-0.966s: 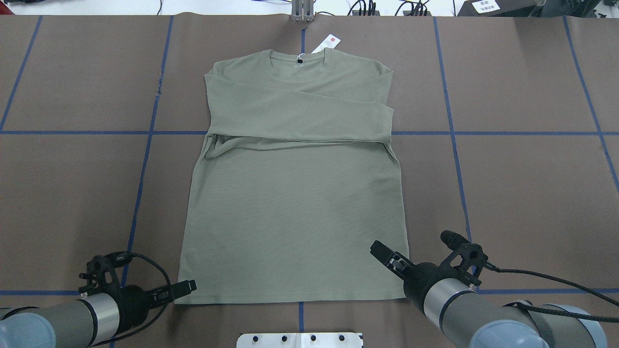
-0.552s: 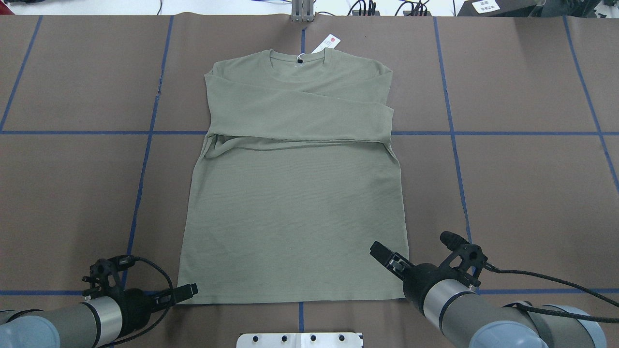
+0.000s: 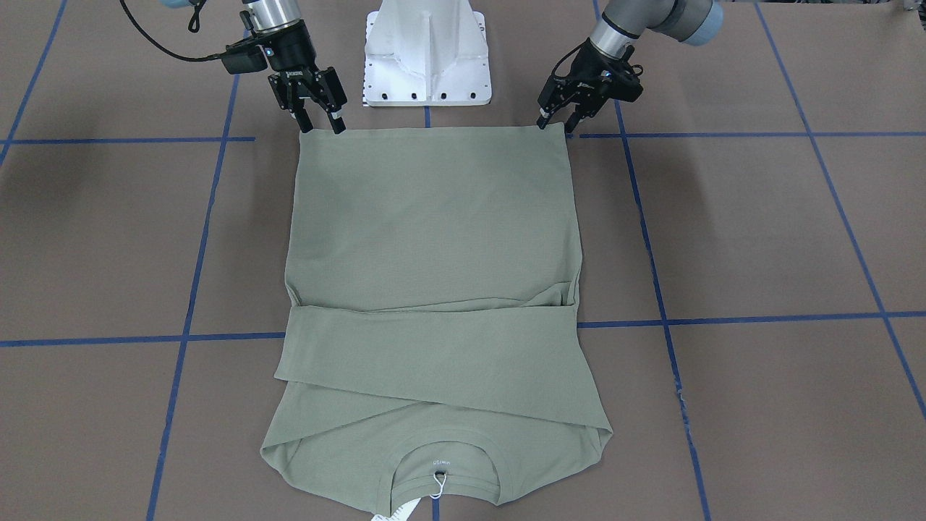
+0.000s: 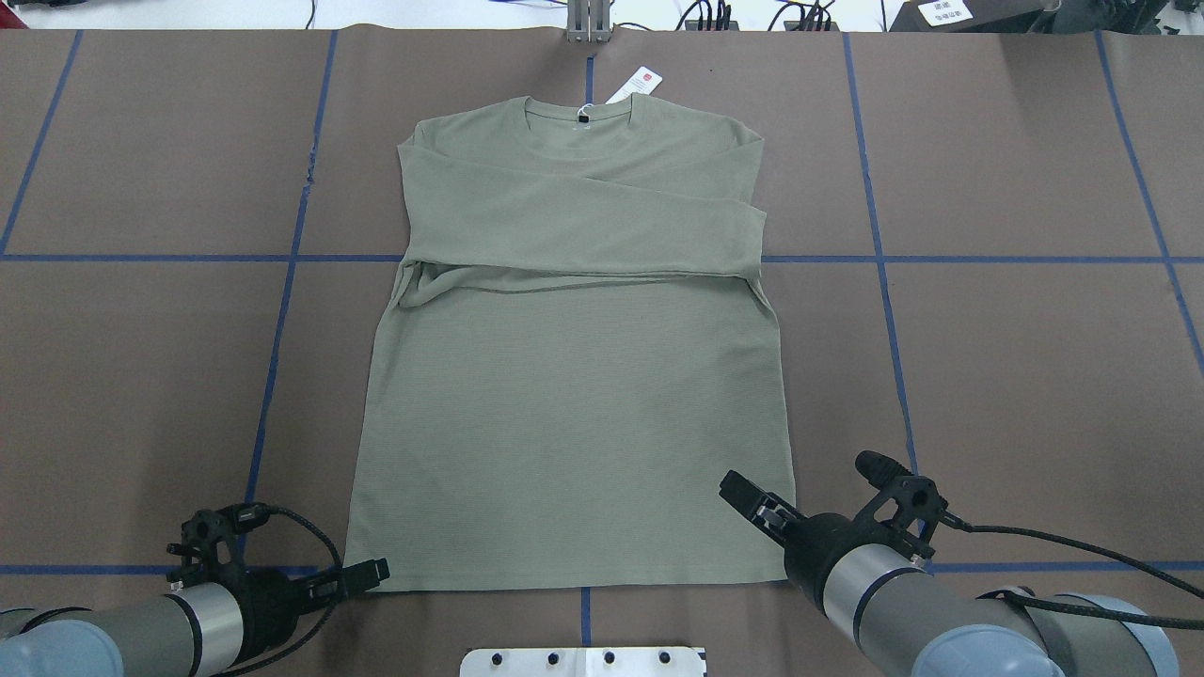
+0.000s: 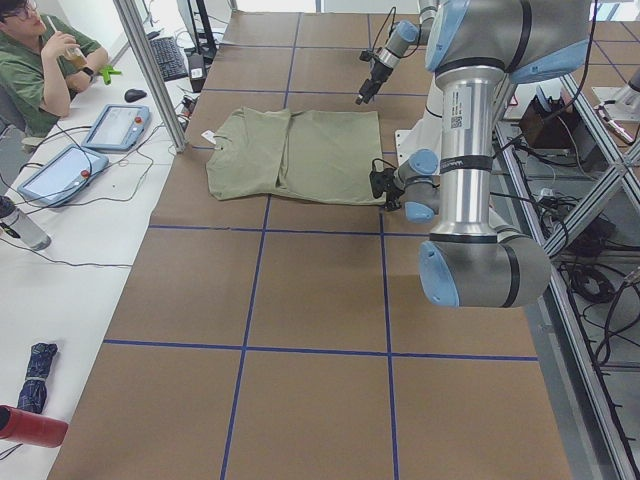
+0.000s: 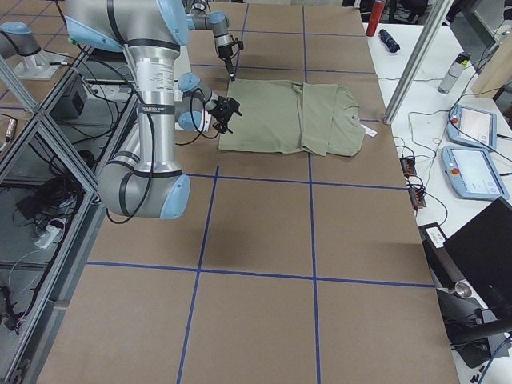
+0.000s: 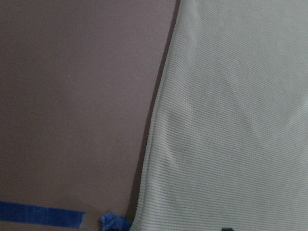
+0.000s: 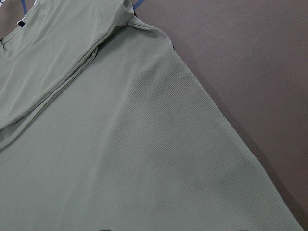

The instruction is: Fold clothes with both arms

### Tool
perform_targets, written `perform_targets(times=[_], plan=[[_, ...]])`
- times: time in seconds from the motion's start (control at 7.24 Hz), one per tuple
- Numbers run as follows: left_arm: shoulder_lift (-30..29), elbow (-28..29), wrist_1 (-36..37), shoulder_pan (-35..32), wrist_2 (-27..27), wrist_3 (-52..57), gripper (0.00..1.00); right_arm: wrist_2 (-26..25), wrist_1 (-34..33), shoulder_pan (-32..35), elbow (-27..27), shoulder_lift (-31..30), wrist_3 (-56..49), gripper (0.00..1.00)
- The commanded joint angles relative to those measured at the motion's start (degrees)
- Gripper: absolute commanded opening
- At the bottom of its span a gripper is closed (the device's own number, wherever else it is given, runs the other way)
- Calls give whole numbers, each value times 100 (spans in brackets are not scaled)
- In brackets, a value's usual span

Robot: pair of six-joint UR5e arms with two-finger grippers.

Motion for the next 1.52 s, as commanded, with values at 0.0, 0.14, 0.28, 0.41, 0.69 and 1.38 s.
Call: perform_targets(times=[0.0,0.14,0.28,0.41,0.69,1.38], plan=[[-92,3,0,9,2,0,55,1,9,-6,-6,0,0,91],[-101,30,0,44,-7,17,43,-8,9,-6,-6,0,0,92],[-119,47,0,79,-7,18,43,-8,0,-6,-6,0,0,92],[-110,47,0,79,-7,18,43,-8,9,-6,-6,0,0,92],[-93,39,0,79,-7,26,6,-86,9,-67,-6,0,0,92],[-101,4,0,62,11,9,0,-324,-87,-435,-120,-8,620,78]])
